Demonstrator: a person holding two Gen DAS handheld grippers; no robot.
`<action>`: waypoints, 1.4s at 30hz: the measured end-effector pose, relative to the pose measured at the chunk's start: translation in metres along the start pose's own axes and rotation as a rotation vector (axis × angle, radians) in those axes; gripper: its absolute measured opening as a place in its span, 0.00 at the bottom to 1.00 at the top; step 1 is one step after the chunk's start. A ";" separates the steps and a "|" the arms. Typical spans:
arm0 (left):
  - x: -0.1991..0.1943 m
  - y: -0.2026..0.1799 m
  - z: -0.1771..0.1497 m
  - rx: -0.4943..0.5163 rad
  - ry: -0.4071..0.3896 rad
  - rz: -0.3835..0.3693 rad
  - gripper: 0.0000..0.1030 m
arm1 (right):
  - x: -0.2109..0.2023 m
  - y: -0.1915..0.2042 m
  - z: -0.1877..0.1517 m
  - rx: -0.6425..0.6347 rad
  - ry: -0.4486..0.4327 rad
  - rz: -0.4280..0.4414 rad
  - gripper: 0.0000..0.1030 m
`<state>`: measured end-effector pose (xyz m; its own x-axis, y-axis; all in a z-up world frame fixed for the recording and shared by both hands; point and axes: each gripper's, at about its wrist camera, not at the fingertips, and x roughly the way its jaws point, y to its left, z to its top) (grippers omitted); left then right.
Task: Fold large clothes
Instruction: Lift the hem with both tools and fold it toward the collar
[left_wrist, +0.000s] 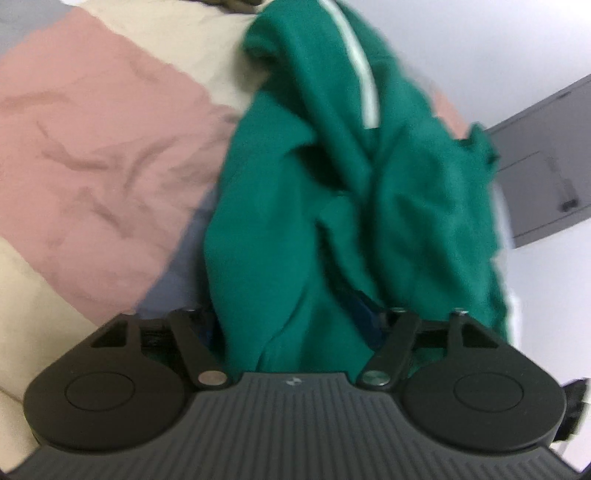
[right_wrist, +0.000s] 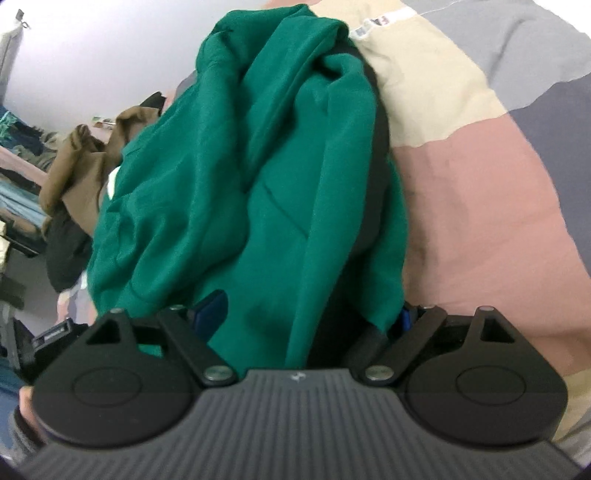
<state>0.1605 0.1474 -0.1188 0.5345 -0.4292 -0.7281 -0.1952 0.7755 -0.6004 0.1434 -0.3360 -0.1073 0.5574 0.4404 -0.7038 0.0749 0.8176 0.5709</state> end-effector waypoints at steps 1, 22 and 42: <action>-0.003 -0.002 -0.001 -0.001 -0.001 -0.049 0.64 | 0.001 -0.001 0.000 0.010 0.000 0.009 0.86; -0.024 -0.011 -0.012 -0.035 0.006 0.022 0.14 | -0.016 0.015 -0.017 -0.009 -0.018 0.017 0.19; -0.185 -0.041 -0.032 -0.051 -0.068 -0.393 0.13 | -0.193 0.035 -0.014 -0.041 -0.320 0.509 0.12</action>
<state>0.0430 0.1806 0.0297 0.6297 -0.6552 -0.4173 -0.0049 0.5338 -0.8456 0.0267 -0.3873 0.0421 0.7364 0.6521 -0.1802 -0.2952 0.5494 0.7817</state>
